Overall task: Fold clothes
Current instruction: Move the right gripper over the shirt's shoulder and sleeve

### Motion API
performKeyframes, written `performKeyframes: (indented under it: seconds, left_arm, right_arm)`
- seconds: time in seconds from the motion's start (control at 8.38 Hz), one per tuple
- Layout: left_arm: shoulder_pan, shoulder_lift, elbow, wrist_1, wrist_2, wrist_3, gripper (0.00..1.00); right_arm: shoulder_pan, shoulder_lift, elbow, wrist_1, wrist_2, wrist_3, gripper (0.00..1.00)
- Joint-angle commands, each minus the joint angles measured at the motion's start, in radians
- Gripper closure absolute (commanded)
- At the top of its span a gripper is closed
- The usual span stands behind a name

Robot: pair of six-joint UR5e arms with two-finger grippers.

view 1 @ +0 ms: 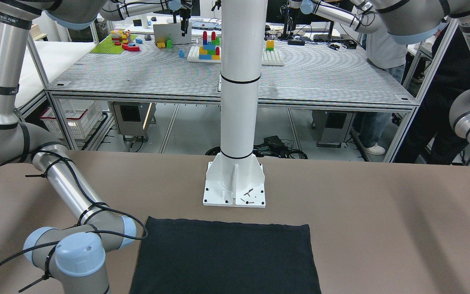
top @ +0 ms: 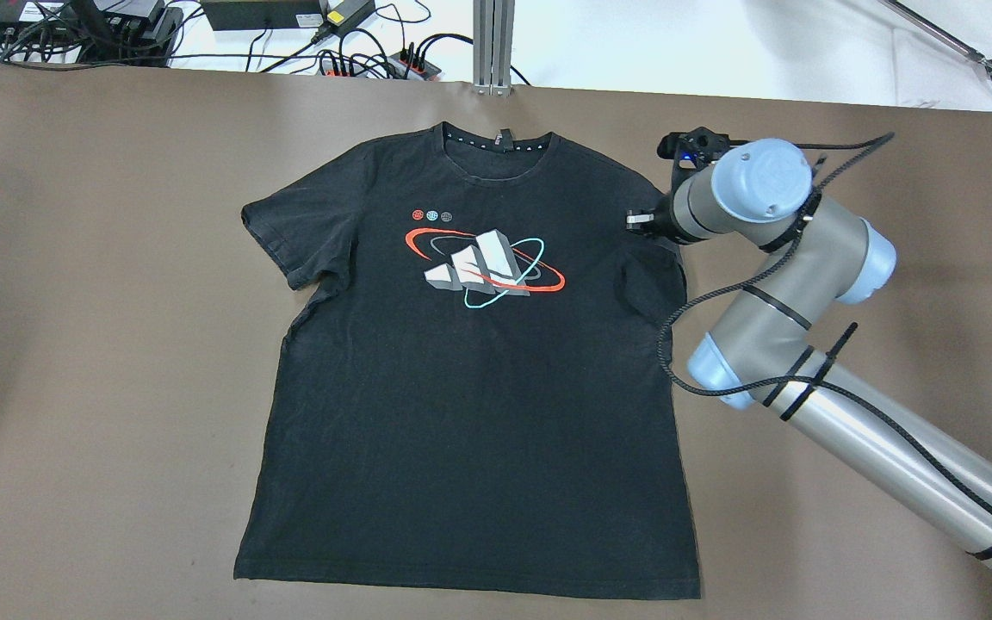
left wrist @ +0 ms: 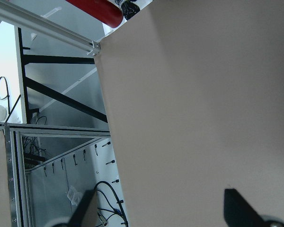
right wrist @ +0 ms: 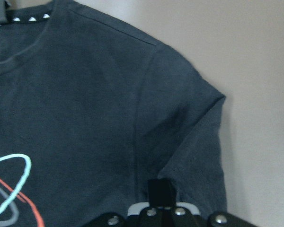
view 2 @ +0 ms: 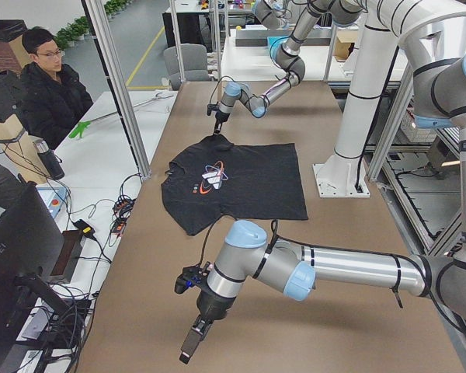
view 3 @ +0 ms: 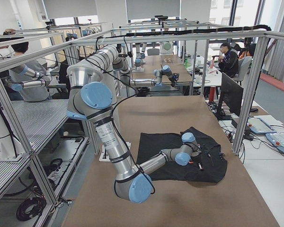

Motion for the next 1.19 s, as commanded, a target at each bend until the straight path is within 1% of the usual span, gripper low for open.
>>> performKeyframes:
  seconds: [0.0, 0.12, 0.48, 0.6, 0.72, 0.84, 0.96, 1.07]
  left_arm:
    - [0.002, 0.0, 0.001, 0.0, 0.001, 0.0, 0.06]
    - [0.002, 0.0, 0.001, 0.0, 0.001, 0.0, 0.06]
    - [0.01, 0.0, 0.001, 0.001, 0.001, -0.006, 0.06]
    - [0.013, 0.0, 0.006, 0.001, -0.03, -0.027, 0.06]
    - [0.016, 0.0, 0.006, 0.001, -0.159, -0.05, 0.06]
    - [0.026, -0.044, -0.001, 0.011, -0.323, -0.162, 0.06]
    - [0.107, -0.133, 0.024, 0.015, -0.379, -0.278, 0.07]
    - [0.235, -0.22, 0.05, 0.015, -0.38, -0.436, 0.07]
  right_arm:
    - [-0.035, 0.139, -0.067, -0.072, -0.01, 0.073, 1.0]
    - [-0.044, 0.165, -0.111, -0.071, -0.012, 0.083, 1.0]
    - [-0.052, 0.165, -0.118, -0.068, -0.013, 0.084, 1.0]
    - [-0.06, 0.162, -0.119, -0.065, -0.015, 0.084, 0.42]
    - [-0.081, 0.158, -0.116, -0.06, -0.045, 0.086, 0.06]
    - [-0.099, 0.156, -0.109, -0.059, -0.056, 0.087, 0.05]
    - [-0.103, 0.15, -0.083, -0.059, -0.056, 0.092, 0.05]
    - [-0.112, 0.118, -0.043, -0.059, -0.056, 0.092, 0.05]
